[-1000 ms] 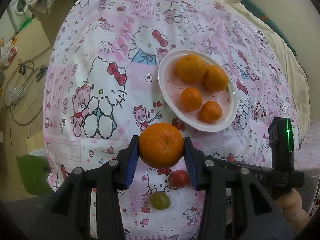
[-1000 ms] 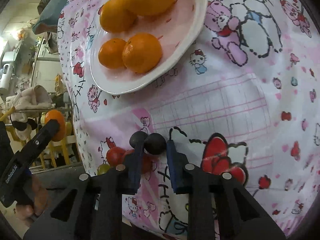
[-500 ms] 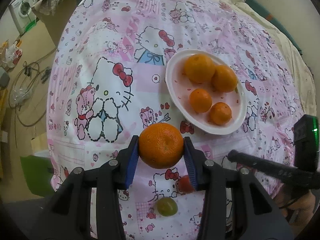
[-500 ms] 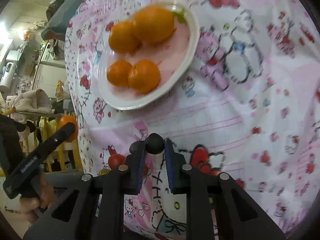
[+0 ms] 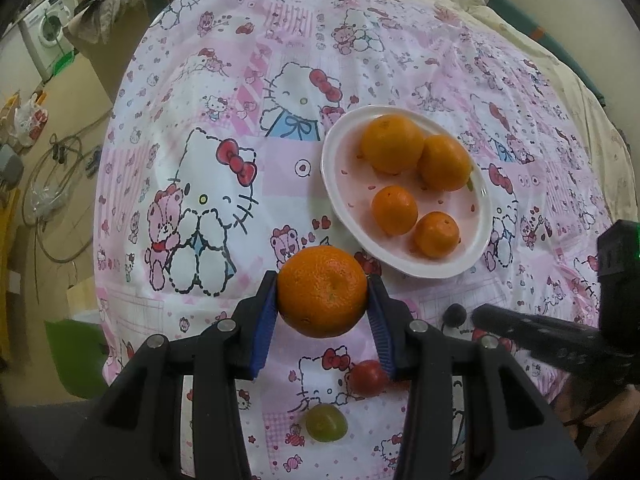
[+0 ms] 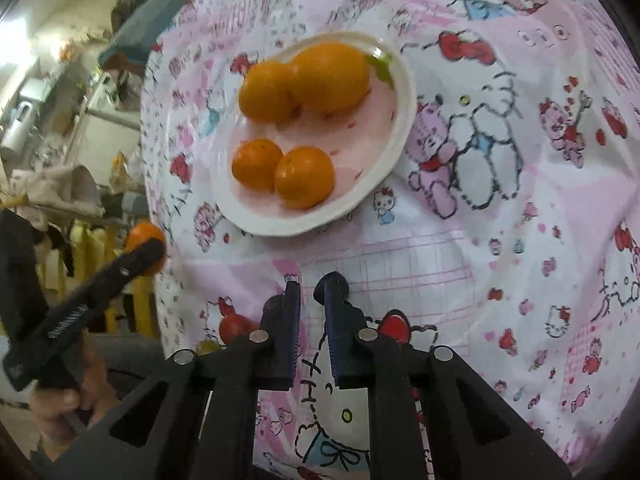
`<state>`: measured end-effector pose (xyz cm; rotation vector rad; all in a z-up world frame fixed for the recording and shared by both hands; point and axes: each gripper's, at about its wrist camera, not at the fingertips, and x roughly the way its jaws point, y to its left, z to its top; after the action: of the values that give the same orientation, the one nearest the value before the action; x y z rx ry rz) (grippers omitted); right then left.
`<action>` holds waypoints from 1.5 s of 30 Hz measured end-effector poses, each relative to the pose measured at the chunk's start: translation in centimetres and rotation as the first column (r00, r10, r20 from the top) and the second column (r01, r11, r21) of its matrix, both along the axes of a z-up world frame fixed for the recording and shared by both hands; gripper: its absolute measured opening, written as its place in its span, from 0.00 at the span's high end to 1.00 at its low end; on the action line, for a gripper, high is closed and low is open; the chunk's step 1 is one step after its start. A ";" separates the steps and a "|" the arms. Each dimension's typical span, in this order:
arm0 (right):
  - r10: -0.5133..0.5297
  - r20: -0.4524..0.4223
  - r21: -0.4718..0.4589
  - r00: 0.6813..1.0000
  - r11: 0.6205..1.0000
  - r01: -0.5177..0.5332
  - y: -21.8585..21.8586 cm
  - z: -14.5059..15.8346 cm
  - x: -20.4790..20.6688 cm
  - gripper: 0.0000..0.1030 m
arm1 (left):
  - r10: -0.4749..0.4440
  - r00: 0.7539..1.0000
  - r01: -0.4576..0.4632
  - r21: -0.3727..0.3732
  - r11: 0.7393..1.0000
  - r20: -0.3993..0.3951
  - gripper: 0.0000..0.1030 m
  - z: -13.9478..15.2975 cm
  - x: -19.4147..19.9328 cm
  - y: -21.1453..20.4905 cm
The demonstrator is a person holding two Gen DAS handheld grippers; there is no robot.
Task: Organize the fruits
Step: 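Lift the mandarin with the left tool while the right tool grasps a dark berry, then carry the dark berry onto the plate with the right tool while the left tool carries the mandarin there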
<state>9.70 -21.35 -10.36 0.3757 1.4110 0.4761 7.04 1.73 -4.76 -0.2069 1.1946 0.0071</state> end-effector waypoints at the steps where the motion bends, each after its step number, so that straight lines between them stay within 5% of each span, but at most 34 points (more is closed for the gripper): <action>1: 0.003 -0.006 -0.015 1.000 1.000 -0.003 0.3 -0.3 0.0 0.85 | 0.001 1.000 -0.001 -0.003 1.000 -0.002 0.62 -0.1 0.0 0.1; 7: -0.005 -0.006 -0.097 1.000 0.995 0.005 1.1 -1.6 1.1 0.84 | 0.014 1.000 -0.014 -0.006 1.000 -0.020 0.62 -0.4 -0.1 0.5; 10: -0.061 -0.080 -0.068 0.995 0.996 0.055 -0.1 -2.8 1.7 0.72 | 0.025 0.999 -0.026 -0.014 1.000 -0.022 0.62 -0.3 -0.1 0.6; 12: -0.060 -0.110 -0.042 0.992 0.998 0.056 -0.2 -3.3 1.5 0.72 | 0.025 0.999 -0.025 -0.019 0.999 -0.024 0.62 -0.3 0.0 0.6; 20: -0.016 -0.074 -0.092 0.997 0.996 0.009 0.5 -2.9 1.1 0.79 | -0.008 1.000 0.008 -0.015 1.000 -0.017 0.62 -0.2 0.2 -0.6; 23: -0.018 -0.070 -0.048 0.997 0.999 0.015 0.3 -2.1 1.2 0.79 | -0.085 0.995 0.084 -0.013 0.996 -0.052 0.62 -0.4 1.4 -1.4; 29: -0.050 0.040 0.008 0.998 0.999 0.050 -2.2 2.4 3.2 0.79 | -0.129 0.992 0.129 0.092 0.987 -0.005 0.62 0.4 5.4 -1.5; 45: -0.029 0.078 -0.046 0.997 0.998 0.033 -1.7 0.6 9.9 0.78 | -0.185 0.981 0.184 -0.016 0.983 -0.062 0.62 -3.5 12.3 -3.0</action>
<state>19.61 -23.09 -9.75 0.3367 1.3379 0.4268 19.37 -1.30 -8.24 -0.1045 1.2735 -0.1555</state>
